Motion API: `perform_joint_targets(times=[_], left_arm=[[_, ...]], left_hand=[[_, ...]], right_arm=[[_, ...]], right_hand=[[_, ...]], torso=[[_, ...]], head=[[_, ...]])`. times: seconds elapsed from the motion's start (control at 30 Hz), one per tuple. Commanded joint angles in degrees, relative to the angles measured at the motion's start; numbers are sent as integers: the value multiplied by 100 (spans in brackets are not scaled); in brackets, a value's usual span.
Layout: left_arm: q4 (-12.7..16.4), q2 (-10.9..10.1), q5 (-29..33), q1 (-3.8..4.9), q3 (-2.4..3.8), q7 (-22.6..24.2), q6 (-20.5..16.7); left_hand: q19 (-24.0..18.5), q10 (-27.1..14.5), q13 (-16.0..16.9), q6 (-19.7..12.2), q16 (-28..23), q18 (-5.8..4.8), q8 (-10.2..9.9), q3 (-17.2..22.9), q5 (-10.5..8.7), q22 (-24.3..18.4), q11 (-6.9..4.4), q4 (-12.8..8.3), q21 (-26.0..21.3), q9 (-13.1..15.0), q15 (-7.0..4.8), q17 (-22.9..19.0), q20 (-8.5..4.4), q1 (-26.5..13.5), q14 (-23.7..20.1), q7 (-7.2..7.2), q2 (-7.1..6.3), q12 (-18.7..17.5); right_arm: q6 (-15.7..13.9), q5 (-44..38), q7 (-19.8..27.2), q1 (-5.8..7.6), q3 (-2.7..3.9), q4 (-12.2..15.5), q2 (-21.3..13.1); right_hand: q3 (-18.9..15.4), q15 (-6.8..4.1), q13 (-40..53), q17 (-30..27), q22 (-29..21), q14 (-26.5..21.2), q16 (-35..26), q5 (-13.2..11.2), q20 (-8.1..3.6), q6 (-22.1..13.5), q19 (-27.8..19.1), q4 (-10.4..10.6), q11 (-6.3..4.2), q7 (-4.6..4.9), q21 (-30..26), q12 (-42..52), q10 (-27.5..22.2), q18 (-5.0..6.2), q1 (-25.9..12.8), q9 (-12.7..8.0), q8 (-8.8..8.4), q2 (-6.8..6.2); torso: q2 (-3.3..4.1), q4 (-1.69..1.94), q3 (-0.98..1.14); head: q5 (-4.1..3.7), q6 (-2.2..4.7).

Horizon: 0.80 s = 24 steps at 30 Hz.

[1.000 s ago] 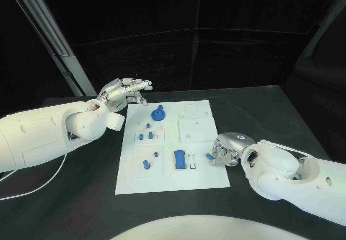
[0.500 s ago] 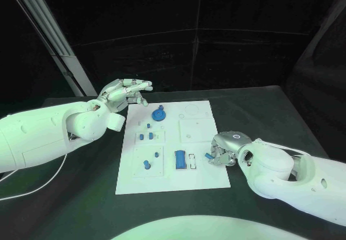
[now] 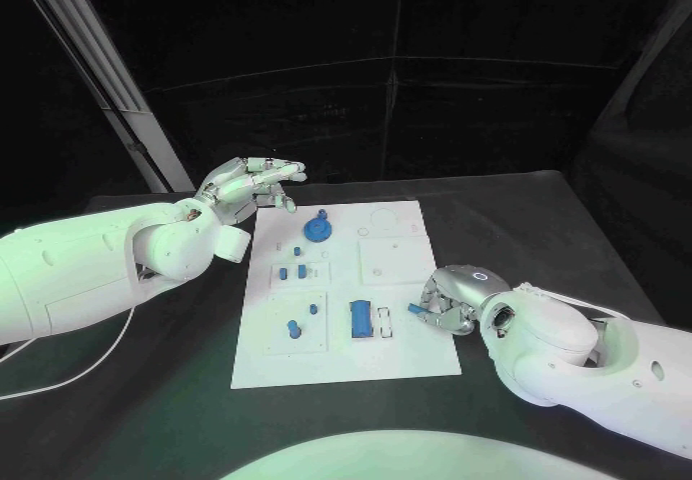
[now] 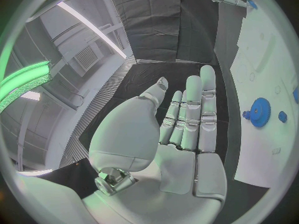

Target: Assemble the parts on the task board

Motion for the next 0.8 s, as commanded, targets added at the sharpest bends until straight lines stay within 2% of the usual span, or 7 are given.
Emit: perform_joint_targets(times=[0.03,0.07,0.2,0.4,0.47,0.7,0.8], left_arm=[[-2,5,0,8,2,13,85],[-2,6,-1,7,1,13,87],[-3,9,-3,7,-1,13,90],[0,9,-4,7,-5,10,87],[2,9,-4,7,-5,10,86],[8,8,-4,7,-7,10,88],[13,8,-4,8,-7,9,90]], left_hand=[[48,-26,-9,-34,27,75,27,-20,-8,-5,-2,-1,-12,-1,10,-4,0,3,-49,-14,55,24],[48,-26,-10,-34,27,75,27,-20,-8,-5,-2,-2,-13,-1,10,-5,0,4,-49,-14,55,25],[48,-26,-10,-34,27,75,27,-20,-8,-5,-2,-2,-13,-1,10,-5,0,4,-49,-14,55,25],[48,-26,-10,-34,27,75,27,-20,-8,-5,-2,-2,-13,-1,10,-5,0,4,-49,-14,55,25],[48,-26,-10,-34,27,75,27,-20,-8,-5,-2,-2,-13,-1,10,-5,0,4,-49,-14,55,25],[48,-26,-10,-34,27,75,27,-20,-8,-5,-2,-2,-13,-1,10,-5,0,4,-49,-14,55,25],[48,-26,-10,-34,27,75,27,-20,-8,-5,-2,-2,-13,-1,10,-5,0,4,-49,-14,55,25]], right_arm=[[-597,651,54,-8,-10,74,-32],[-711,780,112,-8,-10,98,-45],[-967,1217,260,-8,-9,140,-72],[-993,1927,387,-7,-10,139,-75],[-993,2032,396,-7,-10,132,-65],[-962,2306,392,-7,-10,81,38],[-922,2401,348,-7,-10,34,114]], right_hand=[[94,-23,22,28,747,188,31,71,18,117,70,51,0,-66,24,49,37,-60,-133,33,-43,-190],[116,-21,36,40,756,191,38,112,19,134,77,90,2,-63,29,67,48,-62,-218,32,-63,-275],[131,-22,94,106,809,206,83,160,20,186,116,172,0,-67,62,148,98,-75,-391,33,-95,-424],[55,-37,187,212,877,227,159,652,8,295,166,255,-14,-88,104,272,176,-92,-635,50,-133,-566],[18,-41,203,235,882,231,175,793,3,325,169,271,-22,-96,107,292,191,-93,-687,58,-137,-578],[-158,-61,268,306,908,241,225,943,-14,445,187,357,-49,-133,123,372,249,-99,-921,101,-128,-584],[-281,-73,280,309,912,237,226,1209,-27,483,189,366,-63,-150,124,370,257,-100,-1042,129,-137,-609]], torso=[[0,4,-2],[2,6,-4],[0,3,-5],[2,9,-14],[2,7,-18],[3,6,-8],[6,13,-15]], head=[[-5,4],[-3,4],[4,-1],[1,-13],[2,-18],[12,-22],[10,-26]])
